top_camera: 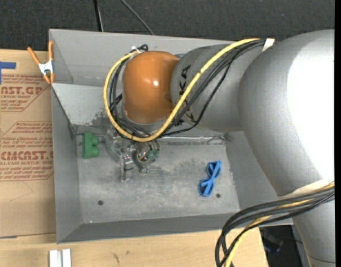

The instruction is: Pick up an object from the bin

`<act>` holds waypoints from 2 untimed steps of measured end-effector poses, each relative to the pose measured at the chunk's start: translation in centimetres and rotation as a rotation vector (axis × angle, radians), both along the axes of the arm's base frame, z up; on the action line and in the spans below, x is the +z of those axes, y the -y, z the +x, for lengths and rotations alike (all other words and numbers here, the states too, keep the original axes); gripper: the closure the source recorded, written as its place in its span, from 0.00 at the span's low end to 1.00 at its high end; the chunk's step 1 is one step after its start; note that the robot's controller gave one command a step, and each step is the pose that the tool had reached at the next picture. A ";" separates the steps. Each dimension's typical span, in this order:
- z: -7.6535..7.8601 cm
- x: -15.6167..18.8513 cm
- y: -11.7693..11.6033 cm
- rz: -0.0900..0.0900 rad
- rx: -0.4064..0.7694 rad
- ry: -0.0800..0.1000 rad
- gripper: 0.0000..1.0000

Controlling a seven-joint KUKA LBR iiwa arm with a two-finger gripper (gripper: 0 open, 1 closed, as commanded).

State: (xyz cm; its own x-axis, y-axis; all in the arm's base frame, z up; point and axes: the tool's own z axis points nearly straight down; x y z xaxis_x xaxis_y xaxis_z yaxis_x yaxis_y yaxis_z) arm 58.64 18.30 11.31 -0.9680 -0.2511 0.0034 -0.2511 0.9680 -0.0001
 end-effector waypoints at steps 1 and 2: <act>0.8 -0.9 6.8 0.000 0.265 0.004 0.00; 0.6 -4.3 8.9 0.002 0.196 0.002 0.00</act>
Offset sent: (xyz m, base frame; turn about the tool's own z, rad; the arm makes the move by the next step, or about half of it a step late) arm 0.0071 -0.0665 -0.0082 -0.2681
